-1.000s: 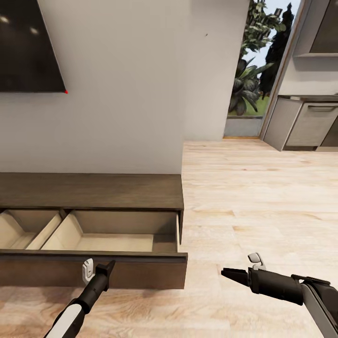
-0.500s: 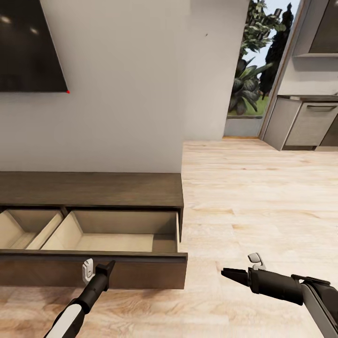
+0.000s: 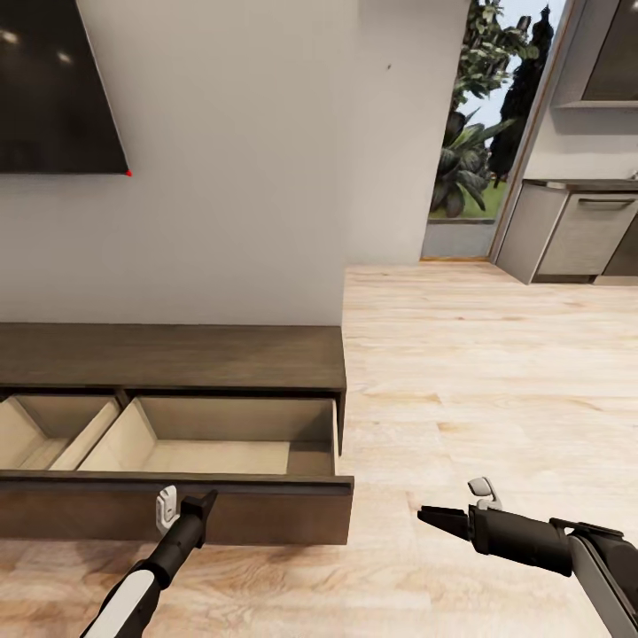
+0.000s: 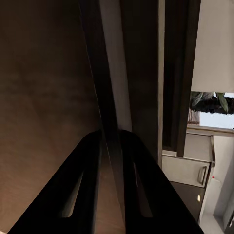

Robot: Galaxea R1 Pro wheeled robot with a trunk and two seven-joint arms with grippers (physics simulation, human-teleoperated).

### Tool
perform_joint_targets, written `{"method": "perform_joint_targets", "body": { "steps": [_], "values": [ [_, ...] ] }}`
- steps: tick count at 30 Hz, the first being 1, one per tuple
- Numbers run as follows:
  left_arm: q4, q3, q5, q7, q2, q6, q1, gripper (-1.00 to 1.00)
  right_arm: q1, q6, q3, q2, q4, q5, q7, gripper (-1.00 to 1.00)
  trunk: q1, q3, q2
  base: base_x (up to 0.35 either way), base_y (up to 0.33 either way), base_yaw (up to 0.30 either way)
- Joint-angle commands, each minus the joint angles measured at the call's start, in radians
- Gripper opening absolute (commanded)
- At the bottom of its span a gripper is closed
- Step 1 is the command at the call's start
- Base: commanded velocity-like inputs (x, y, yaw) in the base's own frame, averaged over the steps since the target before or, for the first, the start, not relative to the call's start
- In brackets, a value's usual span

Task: Place each of the two pumpkins and all three candles from the living room inside a cabinet in the living room (use any cabinet), then make sure every cabinet is closed, and position the cauldron so it is next to a table in the living room.

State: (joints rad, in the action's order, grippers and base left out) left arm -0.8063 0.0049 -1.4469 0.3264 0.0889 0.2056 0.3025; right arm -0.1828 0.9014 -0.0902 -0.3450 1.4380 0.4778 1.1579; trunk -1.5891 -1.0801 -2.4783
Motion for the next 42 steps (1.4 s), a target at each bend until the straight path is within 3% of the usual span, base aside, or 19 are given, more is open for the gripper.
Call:
{"method": "perform_joint_targets", "body": {
  "steps": [1, 6, 7, 20, 42],
  "values": [
    [-0.002, -0.005, -0.006, 0.040, 0.000, 0.009, -0.003, -1.00, 0.000, 0.005, 0.000, 0.000, 0.000, 0.002, 0.001, 1.00, 0.001, -0.001, -0.001, -0.002, 0.000, 0.000],
    [-0.002, -0.006, -0.006, 0.040, 0.000, 0.008, -0.003, -1.00, 0.000, 0.005, 0.000, 0.000, 0.001, 0.002, 0.002, 1.00, 0.001, -0.001, -0.001, -0.042, 0.000, 0.000],
    [-0.002, -0.006, -0.006, 0.040, 0.000, 0.008, -0.002, 1.00, -0.001, 0.005, 0.000, 0.000, 0.001, 0.002, 0.002, 1.00, 0.001, -0.001, -0.001, -0.031, 0.000, 0.000],
    [-0.002, -0.005, -0.006, 0.040, 0.000, 0.008, -0.002, 1.00, -0.001, 0.005, 0.000, 0.000, 0.000, 0.002, 0.002, 1.00, 0.001, -0.001, -0.001, -0.023, 0.000, 0.000],
    [-0.002, -0.006, -0.006, 0.041, -0.001, 0.009, -0.002, 1.00, 0.000, 0.005, 0.000, 0.000, -0.003, 0.001, 0.002, 1.00, 0.001, -0.001, -0.001, -0.246, 0.000, 0.000]
  ]
}}
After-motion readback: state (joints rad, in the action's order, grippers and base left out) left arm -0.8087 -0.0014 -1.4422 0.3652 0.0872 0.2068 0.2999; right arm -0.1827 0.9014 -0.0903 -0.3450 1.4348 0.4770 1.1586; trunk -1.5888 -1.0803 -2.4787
